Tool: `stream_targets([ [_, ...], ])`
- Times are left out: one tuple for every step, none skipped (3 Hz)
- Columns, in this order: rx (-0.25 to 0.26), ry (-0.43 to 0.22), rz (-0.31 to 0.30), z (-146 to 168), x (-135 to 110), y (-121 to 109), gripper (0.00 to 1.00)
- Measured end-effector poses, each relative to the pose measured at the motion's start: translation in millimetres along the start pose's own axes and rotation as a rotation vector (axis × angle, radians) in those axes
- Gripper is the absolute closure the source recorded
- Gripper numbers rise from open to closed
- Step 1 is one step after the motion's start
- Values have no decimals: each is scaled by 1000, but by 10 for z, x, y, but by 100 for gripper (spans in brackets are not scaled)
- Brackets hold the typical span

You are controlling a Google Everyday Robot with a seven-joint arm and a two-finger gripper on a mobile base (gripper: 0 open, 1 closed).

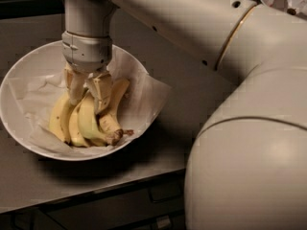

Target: Pick banana from white bowl

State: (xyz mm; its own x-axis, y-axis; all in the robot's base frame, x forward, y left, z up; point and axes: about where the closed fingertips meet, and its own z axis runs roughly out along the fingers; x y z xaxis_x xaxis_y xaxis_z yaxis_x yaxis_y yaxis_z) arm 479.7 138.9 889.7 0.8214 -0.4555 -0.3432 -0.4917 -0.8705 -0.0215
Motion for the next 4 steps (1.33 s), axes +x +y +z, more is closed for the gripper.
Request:
stream_targets([
  [0,0,0,0,0,0,53],
  [0,0,0,0,0,0,52],
  [0,0,0,0,0,0,48],
  [0,0,0,0,0,0,49],
])
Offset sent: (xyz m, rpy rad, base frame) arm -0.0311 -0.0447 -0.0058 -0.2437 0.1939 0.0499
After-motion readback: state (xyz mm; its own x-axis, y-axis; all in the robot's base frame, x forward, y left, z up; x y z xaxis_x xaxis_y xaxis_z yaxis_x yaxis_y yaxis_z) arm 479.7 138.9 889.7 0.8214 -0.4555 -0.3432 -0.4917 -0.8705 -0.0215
